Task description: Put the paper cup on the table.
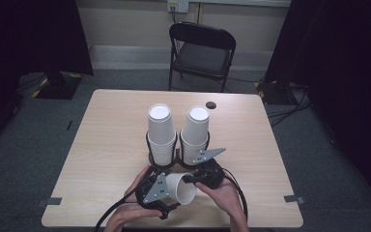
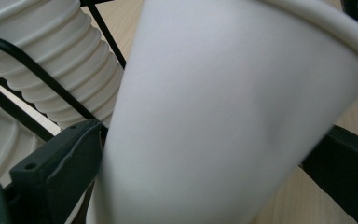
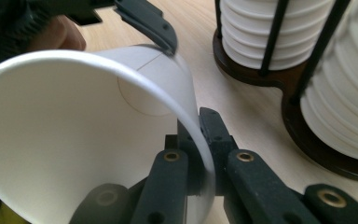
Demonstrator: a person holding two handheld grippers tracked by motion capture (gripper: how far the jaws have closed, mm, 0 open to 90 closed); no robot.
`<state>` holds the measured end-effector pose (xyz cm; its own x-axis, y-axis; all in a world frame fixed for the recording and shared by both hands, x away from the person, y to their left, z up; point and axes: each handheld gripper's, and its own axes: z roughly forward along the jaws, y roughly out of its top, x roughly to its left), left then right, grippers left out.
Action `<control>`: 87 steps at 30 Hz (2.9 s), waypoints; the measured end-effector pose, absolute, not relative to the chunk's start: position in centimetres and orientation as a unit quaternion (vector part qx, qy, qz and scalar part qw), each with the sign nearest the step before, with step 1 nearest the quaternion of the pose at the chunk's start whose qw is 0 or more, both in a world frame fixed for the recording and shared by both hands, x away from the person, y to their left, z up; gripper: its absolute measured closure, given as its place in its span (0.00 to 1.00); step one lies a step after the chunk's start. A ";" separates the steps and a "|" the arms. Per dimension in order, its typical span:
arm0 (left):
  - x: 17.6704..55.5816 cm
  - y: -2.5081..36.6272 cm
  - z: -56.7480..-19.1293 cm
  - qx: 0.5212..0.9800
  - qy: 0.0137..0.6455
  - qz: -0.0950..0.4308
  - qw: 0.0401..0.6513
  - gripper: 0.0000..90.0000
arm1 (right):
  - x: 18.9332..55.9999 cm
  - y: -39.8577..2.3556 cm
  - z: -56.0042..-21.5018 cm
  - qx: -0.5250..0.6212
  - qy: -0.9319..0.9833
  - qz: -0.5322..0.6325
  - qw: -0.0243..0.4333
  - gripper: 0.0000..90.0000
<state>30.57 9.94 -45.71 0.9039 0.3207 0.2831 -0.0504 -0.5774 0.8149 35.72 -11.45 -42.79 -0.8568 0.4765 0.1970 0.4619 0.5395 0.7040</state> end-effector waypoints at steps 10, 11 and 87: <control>30.5 9.3 -45.3 0.850 0.088 0.197 0.480 0.00 | 35.6 -10.4 -43.3 0.277 0.871 0.405 0.001 0.96; 30.5 9.3 -45.3 0.850 0.089 0.197 0.481 0.00 | 35.6 -10.4 -43.3 0.280 0.870 0.406 -0.001 0.96; 32.3 17.2 -44.8 0.757 0.270 0.185 0.565 0.10 | 32.6 -15.8 -45.2 0.373 0.709 0.573 0.173 0.37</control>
